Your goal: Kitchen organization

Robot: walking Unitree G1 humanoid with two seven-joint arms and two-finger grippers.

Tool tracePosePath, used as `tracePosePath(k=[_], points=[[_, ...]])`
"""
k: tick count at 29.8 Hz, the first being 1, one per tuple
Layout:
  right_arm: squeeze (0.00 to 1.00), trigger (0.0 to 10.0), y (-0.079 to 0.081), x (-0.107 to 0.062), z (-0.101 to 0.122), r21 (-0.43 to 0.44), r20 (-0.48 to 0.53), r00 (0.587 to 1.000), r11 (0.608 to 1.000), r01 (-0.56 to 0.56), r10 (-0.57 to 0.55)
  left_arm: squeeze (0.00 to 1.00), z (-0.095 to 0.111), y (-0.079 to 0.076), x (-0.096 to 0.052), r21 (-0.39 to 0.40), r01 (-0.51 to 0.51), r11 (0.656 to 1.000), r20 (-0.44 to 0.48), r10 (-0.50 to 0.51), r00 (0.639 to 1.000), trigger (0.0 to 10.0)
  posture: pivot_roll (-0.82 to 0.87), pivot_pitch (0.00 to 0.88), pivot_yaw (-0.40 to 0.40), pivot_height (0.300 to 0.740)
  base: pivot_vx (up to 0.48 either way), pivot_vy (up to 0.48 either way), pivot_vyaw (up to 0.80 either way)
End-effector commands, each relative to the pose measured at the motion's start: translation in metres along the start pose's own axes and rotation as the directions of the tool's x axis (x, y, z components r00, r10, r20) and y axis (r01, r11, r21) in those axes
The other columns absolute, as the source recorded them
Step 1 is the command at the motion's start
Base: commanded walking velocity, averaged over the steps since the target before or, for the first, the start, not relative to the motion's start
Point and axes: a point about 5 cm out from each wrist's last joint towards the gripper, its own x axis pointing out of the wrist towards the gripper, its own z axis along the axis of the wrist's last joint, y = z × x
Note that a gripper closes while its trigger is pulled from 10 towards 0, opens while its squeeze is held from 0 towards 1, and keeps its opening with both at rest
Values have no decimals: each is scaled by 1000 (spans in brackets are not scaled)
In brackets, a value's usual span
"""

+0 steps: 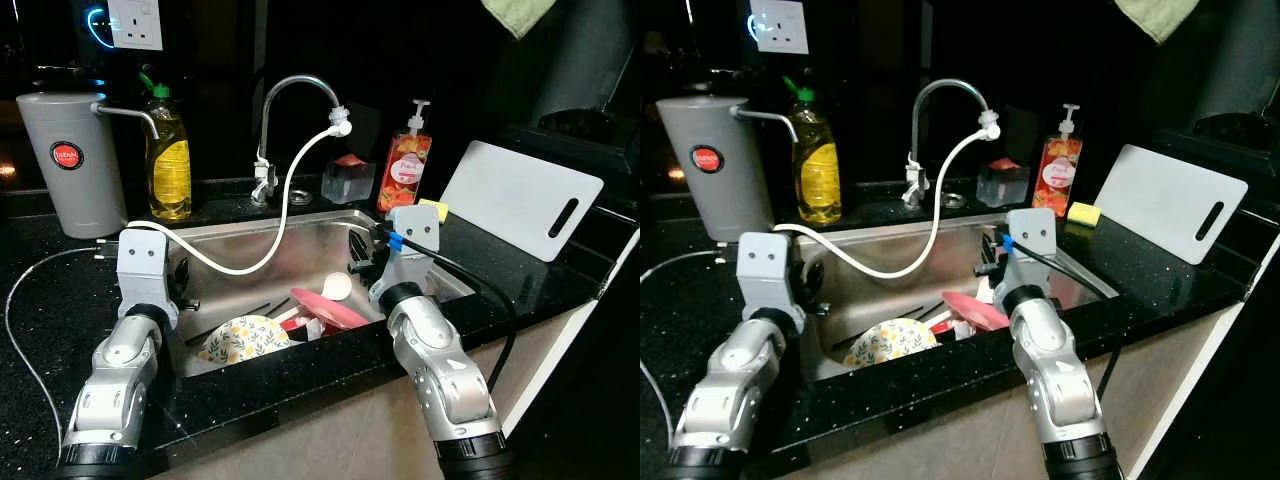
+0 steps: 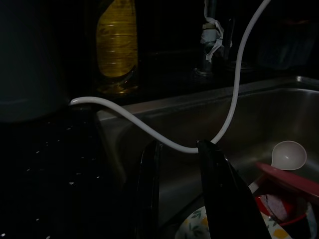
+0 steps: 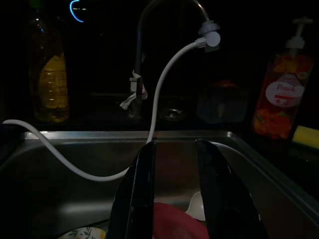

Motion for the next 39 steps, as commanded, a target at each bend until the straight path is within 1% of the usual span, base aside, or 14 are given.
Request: tracePosePath(k=[1,9,14,17,18,19,22,23,24,25,27,28,29,39], points=[[0,10000,-8,-2,-3,0,-8,999,999,40,-40,0,-2,-6,2,-8,15,1000,-4,-15,1000,10000,-82,0,-64,740,0,0,0],[0,10000,-20,-9,-7,-17,-16,995,995,102,-102,0,2,-5,2,-11,1,1000,28,-1,1000,10000,-86,0,-51,740,0,0,0],[0,10000,-73,-22,-16,-115,-44,968,963,242,-248,0,16,29,-12,29,-248,968,68,246,967,10000,-76,0,-46,740,0,0,0],[0,10000,-77,-23,-17,-125,-46,965,959,253,-260,0,16,33,-15,49,-282,958,70,279,958,10000,-76,0,-46,740,0,0,0],[0,10000,-85,-26,-19,-141,-51,955,949,283,-292,0,14,45,-18,70,-361,930,55,358,932,10000,-64,0,-47,740,0,0,0],[0,10000,-85,-26,-19,-141,-51,955,949,283,-292,0,14,45,-18,70,-361,930,55,358,932,10000,-64,0,-47,740,0,0,0],[0,10000,-115,-34,-25,-180,-68,899,891,416,-434,0,10,86,-36,104,-592,799,6,595,804,10000,-57,0,-49,740,0,0,0],[0,10000,-115,-34,-25,-180,-68,899,891,416,-434,0,10,86,-36,104,-592,799,6,595,804,10000,-57,0,-49,740,0,0,0],[0,10000,-121,-36,-27,-187,-77,882,876,445,-465,0,5,94,-40,188,-633,751,-25,648,761,10000,-46,0,-52,740,0,0,0],[0,10000,-121,-36,-27,-187,-77,882,876,445,-465,0,5,94,-40,188,-633,751,-25,648,761,10000,-46,0,-52,740,0,0,0],[0,10000,-133,-43,-36,-204,-107,831,830,519,-545,0,-9,105,-49,281,-677,680,-108,724,682,10000,-40,0,-60,740,0,0,0],[0,10000,-133,-43,-36,-204,-107,831,830,519,-545,0,-9,105,-49,281,-677,680,-108,724,682,10000,-40,0,-60,740,0,0,0],[0,10000,-145,-49,-43,-212,-141,778,786,581,-613,0,-15,110,-55,280,-702,655,-143,752,644,10000,-42,0,-61,740,0,0,0],[0,10000,-145,-49,-56,-189,-206,746,774,605,-633,0,-7,106,-54,285,-715,638,-67,758,649,10000,-32,0,-76,740,0,0,0]])
